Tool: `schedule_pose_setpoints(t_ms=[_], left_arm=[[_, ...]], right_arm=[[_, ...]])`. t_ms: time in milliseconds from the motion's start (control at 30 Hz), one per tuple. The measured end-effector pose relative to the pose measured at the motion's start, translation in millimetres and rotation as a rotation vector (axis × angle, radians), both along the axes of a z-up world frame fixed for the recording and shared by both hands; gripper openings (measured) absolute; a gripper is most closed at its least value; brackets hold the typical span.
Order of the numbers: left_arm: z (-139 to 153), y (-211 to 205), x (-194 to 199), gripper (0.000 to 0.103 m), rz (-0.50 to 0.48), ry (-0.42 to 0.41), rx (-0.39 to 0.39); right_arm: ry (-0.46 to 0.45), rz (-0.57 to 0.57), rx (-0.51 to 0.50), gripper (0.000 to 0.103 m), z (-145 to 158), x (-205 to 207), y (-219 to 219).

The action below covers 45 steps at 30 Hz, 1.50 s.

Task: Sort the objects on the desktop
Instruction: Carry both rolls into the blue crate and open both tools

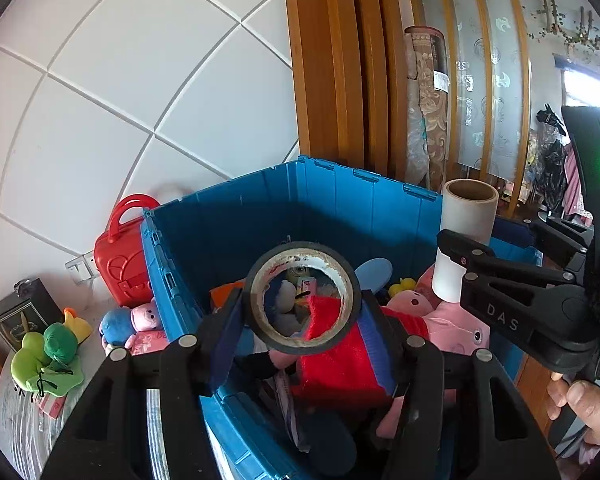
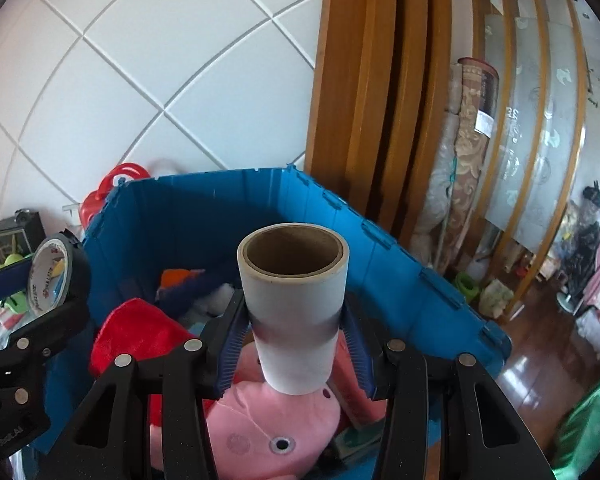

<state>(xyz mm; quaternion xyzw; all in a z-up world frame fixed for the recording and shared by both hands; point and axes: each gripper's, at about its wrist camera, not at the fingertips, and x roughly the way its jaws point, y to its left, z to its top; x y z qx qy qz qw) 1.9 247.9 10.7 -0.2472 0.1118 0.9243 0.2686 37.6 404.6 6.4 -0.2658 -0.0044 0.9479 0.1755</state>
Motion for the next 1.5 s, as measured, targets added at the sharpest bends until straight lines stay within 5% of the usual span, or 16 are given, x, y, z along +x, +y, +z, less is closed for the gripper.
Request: schedule_pose_setpoints(t_ms=[167,400,500,1133,1500], left_arm=[[3,-1,5,0.079,0.012,0.033,0.005],[1,0,7,0.082,0.017,0.038,-0.004],[1,-3,10,0.086,0.021,0.048,-0.006],[5,-58,21,0.089,0.125,0.062,0.053],[6,-158,17,0.089,0.259,0.093,0.096]], right_arm=[[-0.011,-0.011,0.002,0.06,-1,-1,1],[-0.002,-0.025,-0.011,0.072,-1,10,6],[0.017,-0.027,-0.008,0.102,2,22,4],[0.012,-0.004,0.078,0.103,18,43,-47],[0.045,0.119,0.096,0.103,27,29,-133]])
